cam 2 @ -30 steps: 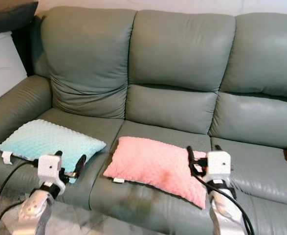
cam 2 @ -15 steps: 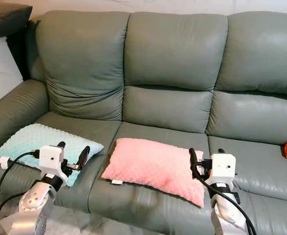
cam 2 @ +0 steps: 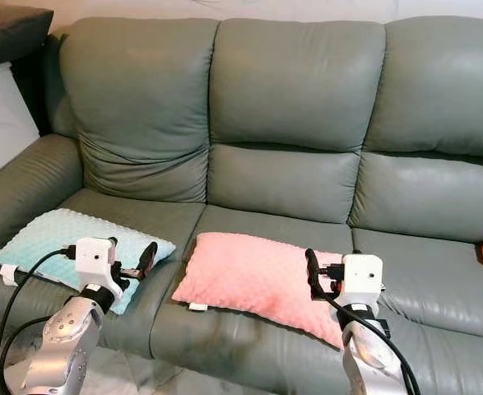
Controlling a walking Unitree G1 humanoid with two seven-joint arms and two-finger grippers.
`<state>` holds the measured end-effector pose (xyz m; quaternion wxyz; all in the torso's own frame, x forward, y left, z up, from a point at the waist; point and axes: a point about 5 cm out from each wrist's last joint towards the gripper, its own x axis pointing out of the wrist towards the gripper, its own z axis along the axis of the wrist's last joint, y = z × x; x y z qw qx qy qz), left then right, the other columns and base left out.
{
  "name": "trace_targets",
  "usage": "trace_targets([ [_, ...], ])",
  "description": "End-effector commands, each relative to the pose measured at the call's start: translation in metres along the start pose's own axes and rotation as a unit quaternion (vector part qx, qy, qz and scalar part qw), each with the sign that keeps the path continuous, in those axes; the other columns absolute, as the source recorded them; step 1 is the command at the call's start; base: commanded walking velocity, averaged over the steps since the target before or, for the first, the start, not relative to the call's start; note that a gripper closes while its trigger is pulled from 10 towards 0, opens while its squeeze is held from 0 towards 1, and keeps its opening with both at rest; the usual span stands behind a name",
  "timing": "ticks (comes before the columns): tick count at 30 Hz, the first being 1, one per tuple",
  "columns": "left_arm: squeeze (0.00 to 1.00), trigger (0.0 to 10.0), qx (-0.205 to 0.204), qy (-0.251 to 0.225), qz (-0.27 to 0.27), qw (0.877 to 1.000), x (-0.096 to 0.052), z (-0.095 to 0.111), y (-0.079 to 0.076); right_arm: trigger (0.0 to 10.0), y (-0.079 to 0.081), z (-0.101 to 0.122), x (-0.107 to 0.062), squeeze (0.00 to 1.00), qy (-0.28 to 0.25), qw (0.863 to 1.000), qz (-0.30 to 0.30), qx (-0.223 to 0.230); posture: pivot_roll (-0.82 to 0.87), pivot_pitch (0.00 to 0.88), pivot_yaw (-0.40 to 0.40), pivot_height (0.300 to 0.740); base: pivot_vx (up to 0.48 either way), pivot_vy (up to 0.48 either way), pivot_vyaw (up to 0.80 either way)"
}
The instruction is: Move the pillow to the sofa
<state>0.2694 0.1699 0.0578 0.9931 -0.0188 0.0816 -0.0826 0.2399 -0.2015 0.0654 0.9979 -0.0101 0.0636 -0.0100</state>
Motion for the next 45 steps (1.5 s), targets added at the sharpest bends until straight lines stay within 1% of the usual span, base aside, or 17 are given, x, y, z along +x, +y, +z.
trace_targets([
  [1, 0.00, 10.0, 0.004, -0.006, 0.002, 1.000, 0.0001, 0.0051, 0.0028, 10.0, 0.0023, 0.0050, 0.0003, 0.00, -0.008, 1.000, 0.002, 0.004, -0.16, 0.006, 0.079, 0.740, 0.000, 0.000, 0.00],
  [6, 0.00, 10.0, -0.005, -0.002, -0.001, 1.000, 0.0002, 0.0065, 0.0041, 10.0, 0.0045, 0.0053, -0.0007, 0.00, -0.005, 1.000, 0.002, 0.007, -0.16, 0.016, 0.082, 0.740, 0.000, 0.000, 0.00],
  [9, 0.00, 10.0, -0.020, 0.002, -0.002, 1.000, 0.0002, 0.0062, 0.0035, 10.0, 0.0046, 0.0048, -0.0012, 0.00, -0.003, 1.000, 0.001, 0.010, -0.16, 0.016, 0.082, 0.740, 0.000, 0.000, 0.00],
  [10, 0.00, 10.0, -0.015, 0.000, -0.005, 1.000, -0.0001, 0.0069, 0.0037, 10.0, 0.0047, 0.0046, -0.0015, 0.00, -0.002, 1.000, 0.001, 0.010, -0.16, 0.020, 0.083, 0.740, 0.000, 0.000, 0.00],
  [12, 0.00, 10.0, -0.024, -0.006, -0.015, 1.000, -0.0006, 0.0078, 0.0030, 10.0, 0.0047, 0.0041, -0.0021, 0.00, -0.001, 1.000, 0.001, 0.010, -0.16, 0.021, 0.083, 0.740, 0.000, 0.000, 0.00],
  [17, 0.00, 10.0, -0.035, -0.014, -0.018, 0.999, 0.0015, 0.0146, 0.0015, 10.0, 0.0042, 0.0037, -0.0027, 0.00, 0.001, 1.000, -0.001, 0.012, -0.16, 0.021, 0.084, 0.740, 0.000, 0.000, 0.00],
  [45, 0.00, 10.0, -0.035, -0.014, -0.018, 0.999, 0.0015, 0.0146, 0.0015, 10.0, 0.0042, 0.0037, -0.0027, 0.00, 0.001, 1.000, -0.001, 0.012, -0.16, 0.021, 0.084, 0.740, 0.000, 0.000, 0.00],
])
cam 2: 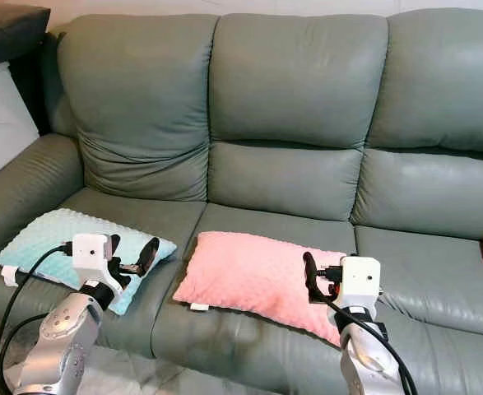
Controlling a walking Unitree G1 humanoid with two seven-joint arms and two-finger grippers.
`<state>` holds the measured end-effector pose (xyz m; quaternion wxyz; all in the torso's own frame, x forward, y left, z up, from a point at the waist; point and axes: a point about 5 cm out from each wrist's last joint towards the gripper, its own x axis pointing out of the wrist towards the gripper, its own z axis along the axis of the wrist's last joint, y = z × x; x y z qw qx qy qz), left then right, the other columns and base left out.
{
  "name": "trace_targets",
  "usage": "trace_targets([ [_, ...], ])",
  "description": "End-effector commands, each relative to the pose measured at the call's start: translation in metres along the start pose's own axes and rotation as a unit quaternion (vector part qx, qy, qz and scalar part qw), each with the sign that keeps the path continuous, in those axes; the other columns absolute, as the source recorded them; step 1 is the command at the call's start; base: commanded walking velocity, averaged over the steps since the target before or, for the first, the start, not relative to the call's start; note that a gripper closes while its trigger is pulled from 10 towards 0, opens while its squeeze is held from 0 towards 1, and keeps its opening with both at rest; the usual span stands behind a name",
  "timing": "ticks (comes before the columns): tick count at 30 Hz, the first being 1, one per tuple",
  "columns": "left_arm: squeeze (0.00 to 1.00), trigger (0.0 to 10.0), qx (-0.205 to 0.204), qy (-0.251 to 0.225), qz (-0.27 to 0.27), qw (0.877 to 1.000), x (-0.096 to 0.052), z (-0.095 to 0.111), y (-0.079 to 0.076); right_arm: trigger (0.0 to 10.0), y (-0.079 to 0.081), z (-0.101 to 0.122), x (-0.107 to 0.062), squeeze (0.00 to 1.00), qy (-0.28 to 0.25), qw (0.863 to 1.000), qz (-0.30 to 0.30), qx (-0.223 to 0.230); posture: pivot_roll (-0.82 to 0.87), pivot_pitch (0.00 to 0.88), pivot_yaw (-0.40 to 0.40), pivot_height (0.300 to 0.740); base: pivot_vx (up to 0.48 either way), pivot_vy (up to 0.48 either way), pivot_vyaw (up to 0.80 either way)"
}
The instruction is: Move the pillow to the sofa
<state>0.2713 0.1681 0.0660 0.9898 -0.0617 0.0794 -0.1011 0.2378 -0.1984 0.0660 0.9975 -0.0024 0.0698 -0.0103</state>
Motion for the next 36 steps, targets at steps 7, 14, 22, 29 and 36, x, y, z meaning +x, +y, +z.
trace_targets([
  [7, 0.00, 10.0, 0.006, -0.017, 0.008, 1.000, 0.0012, 0.0139, 0.0000, 10.0, 0.0005, 0.0053, -0.0008, 0.00, -0.008, 1.000, -0.001, 0.005, -0.16, 0.018, 0.082, 0.740, 0.000, 0.000, 0.00],
  [14, 0.00, 10.0, 0.007, -0.014, 0.009, 1.000, 0.0004, 0.0133, 0.0006, 10.0, 0.0005, 0.0076, 0.0000, 0.00, -0.012, 1.000, 0.002, 0.003, -0.16, 0.017, 0.079, 0.740, 0.000, 0.000, 0.00],
  [22, 0.00, 10.0, 0.004, -0.012, 0.013, 1.000, 0.0004, 0.0128, -0.0006, 10.0, -0.0010, 0.0083, 0.0004, 0.00, -0.012, 1.000, 0.001, 0.002, -0.17, 0.017, 0.075, 0.740, 0.000, 0.000, 0.00],
  [29, 0.00, 10.0, 0.001, -0.011, 0.013, 1.000, 0.0010, 0.0120, -0.0021, 10.0, -0.0027, 0.0077, -0.0001, 0.00, -0.011, 1.000, -0.002, 0.001, -0.17, 0.018, 0.075, 0.740, 0.000, 0.000, 0.00],
  [36, 0.00, 10.0, 0.001, -0.010, 0.012, 1.000, 0.0016, 0.0117, -0.0024, 10.0, -0.0031, 0.0087, 0.0000, 0.00, -0.012, 1.000, -0.003, 0.000, -0.17, 0.018, 0.075, 0.740, 0.000, 0.000, 0.00],
])
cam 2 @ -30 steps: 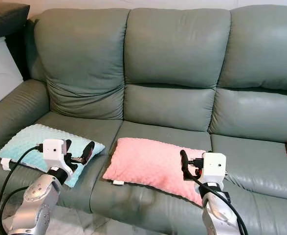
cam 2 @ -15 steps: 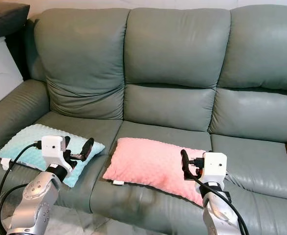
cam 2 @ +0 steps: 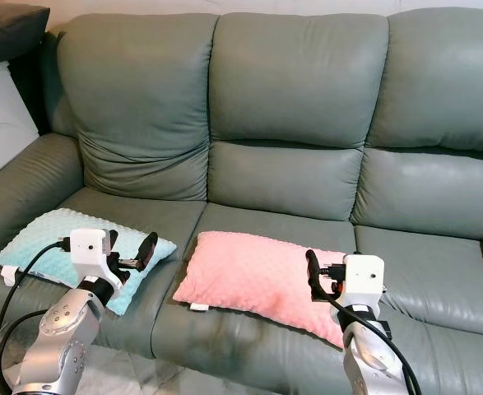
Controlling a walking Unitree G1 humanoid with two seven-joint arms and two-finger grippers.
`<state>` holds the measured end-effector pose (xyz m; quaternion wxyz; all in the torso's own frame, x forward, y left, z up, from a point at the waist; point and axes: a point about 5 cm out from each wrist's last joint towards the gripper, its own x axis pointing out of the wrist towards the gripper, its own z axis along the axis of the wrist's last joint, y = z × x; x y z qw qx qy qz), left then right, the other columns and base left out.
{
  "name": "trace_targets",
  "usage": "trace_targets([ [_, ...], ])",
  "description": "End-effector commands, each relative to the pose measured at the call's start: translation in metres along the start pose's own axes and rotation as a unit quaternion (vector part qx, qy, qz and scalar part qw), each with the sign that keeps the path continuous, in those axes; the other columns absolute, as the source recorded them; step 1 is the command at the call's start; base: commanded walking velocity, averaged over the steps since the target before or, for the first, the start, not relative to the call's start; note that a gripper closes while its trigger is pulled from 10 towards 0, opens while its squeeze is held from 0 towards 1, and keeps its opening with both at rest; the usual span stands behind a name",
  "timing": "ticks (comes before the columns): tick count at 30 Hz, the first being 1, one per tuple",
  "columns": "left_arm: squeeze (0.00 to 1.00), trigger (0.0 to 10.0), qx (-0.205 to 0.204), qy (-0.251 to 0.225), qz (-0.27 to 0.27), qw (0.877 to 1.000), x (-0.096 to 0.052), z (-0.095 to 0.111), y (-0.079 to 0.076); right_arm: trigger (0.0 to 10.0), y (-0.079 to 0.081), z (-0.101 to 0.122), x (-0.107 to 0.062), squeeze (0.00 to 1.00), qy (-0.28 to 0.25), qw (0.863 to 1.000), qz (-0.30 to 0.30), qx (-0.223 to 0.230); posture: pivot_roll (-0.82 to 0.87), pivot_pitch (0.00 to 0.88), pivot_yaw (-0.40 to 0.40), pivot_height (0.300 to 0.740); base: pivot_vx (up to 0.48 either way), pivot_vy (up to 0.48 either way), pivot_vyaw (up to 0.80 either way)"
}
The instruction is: Move the pillow to the sofa
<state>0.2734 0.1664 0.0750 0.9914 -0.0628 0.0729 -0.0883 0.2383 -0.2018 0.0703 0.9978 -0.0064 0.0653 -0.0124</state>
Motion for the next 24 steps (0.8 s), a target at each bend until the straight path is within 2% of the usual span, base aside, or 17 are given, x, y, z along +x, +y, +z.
trace_targets([
  [1, 0.00, 10.0, 0.002, -0.002, 0.000, 1.000, 0.0005, 0.0027, 0.0002, 10.0, 0.0003, 0.0045, 0.0001, 0.00, -0.007, 1.000, -0.001, 0.004, -0.17, 0.018, 0.075, 0.740, 0.000, 0.000, 0.00],
  [24, 0.00, 10.0, 0.000, 0.000, -0.001, 1.000, -0.0001, 0.0010, -0.0019, 10.0, -0.0018, 0.0046, -0.0013, 0.00, -0.005, 1.000, -0.001, 0.002, -0.18, 0.021, 0.071, 0.740, 0.000, 0.000, 0.00],
])
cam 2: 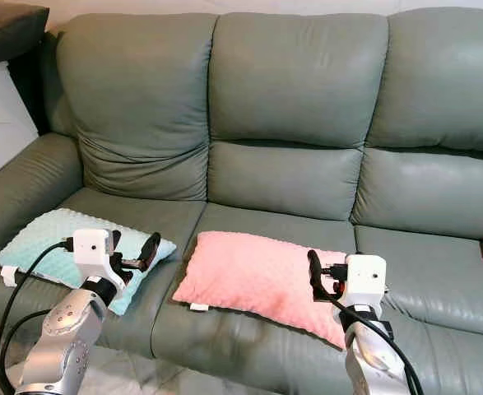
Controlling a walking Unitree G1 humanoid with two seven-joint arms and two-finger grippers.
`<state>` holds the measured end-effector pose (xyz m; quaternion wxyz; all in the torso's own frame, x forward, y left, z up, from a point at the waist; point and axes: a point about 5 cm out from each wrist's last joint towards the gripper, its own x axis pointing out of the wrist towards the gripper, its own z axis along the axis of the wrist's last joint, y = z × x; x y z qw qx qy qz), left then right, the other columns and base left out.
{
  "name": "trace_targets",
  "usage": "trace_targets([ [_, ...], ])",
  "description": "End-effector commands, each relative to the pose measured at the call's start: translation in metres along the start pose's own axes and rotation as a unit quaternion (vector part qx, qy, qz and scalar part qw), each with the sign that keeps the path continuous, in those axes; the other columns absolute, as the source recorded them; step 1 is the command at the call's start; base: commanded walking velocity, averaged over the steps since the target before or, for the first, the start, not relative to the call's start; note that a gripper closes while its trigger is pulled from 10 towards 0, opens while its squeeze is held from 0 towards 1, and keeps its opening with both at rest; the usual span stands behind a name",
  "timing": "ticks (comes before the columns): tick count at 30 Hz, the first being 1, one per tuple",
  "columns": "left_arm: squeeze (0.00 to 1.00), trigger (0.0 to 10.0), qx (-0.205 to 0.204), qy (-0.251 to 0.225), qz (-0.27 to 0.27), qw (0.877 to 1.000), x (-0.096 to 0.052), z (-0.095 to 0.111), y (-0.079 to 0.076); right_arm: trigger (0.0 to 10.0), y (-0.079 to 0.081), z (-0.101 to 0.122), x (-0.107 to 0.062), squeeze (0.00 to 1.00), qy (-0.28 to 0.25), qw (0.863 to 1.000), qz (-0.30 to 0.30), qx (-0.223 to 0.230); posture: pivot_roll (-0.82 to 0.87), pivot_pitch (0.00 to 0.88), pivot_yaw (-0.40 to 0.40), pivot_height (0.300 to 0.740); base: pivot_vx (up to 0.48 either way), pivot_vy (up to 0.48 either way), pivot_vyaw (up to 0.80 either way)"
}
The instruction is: Move the pillow to the sofa
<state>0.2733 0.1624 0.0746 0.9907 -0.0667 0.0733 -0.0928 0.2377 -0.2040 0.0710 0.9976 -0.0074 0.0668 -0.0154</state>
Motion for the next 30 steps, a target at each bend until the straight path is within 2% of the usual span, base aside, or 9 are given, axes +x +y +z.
trace_targets([
  [1, 0.00, 10.0, 0.004, -0.001, 0.003, 1.000, -0.0009, 0.0017, 0.0018, 10.0, 0.0005, 0.0039, -0.0007, 0.00, -0.006, 1.000, 0.002, 0.003, -0.18, 0.021, 0.071, 0.740, 0.000, 0.000, 0.00],
  [27, 0.00, 10.0, 0.000, -0.001, 0.001, 1.000, -0.0010, 0.0007, 0.0008, 10.0, -0.0006, 0.0039, -0.0001, 0.00, -0.004, 1.000, 0.008, -0.001, -0.17, 0.016, 0.063, 0.740, 0.000, 0.000, 0.00],
  [30, 0.00, 10.0, 0.009, 0.000, 0.004, 1.000, 0.0004, 0.0011, 0.0014, 10.0, 0.0014, 0.0039, 0.0008, 0.00, -0.004, 1.000, 0.010, 0.000, -0.17, 0.010, 0.058, 0.740, 0.000, 0.000, 0.00],
])
